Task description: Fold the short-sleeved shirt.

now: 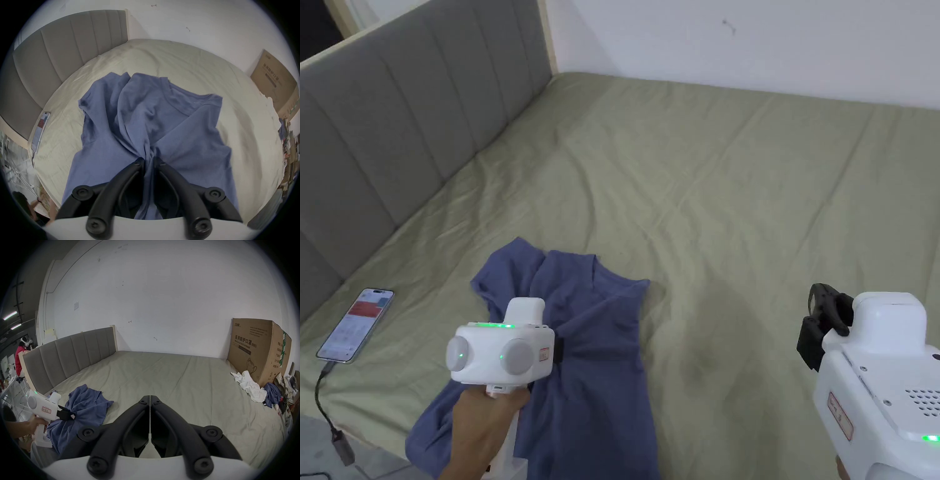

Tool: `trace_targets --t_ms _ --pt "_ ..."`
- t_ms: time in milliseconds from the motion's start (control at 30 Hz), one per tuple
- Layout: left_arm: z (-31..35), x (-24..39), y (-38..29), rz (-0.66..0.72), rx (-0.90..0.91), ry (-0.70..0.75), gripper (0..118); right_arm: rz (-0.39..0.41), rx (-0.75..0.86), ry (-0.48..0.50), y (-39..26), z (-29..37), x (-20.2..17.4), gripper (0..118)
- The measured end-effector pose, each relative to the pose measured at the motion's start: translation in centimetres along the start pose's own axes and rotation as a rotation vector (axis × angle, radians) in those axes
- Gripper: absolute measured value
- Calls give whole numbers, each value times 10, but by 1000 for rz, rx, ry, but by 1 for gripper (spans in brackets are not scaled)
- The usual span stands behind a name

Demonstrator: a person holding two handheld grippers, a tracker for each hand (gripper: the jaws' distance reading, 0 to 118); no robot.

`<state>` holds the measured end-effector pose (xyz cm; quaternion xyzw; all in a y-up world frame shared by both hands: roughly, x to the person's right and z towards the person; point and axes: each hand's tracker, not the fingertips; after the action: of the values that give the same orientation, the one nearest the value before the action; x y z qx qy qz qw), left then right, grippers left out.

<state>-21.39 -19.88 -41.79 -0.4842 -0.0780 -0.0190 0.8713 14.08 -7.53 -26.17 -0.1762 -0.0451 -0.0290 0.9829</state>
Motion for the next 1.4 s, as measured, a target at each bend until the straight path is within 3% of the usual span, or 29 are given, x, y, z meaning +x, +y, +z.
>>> trace_targets --t_ms 133,333,633,1000,1233,1400 --pt "37 -4 5 187 101 -163 14 -13 20 0 3 11 7 3" --pt "93 29 29 170 189 -273 13 -28 54 -24 7 33 28 3" --pt "168 116 79 25 330 -465 11 -51 118 -106 14 77 74 3" --pt "239 261 120 -244 423 -683 11 -84 183 -247 18 126 140 3" --pt "248 349 123 -407 422 -756 11 -93 203 -338 16 155 174 3" --pt "217 389 97 -458 307 -810 11 -101 197 -394 10 170 194 3"
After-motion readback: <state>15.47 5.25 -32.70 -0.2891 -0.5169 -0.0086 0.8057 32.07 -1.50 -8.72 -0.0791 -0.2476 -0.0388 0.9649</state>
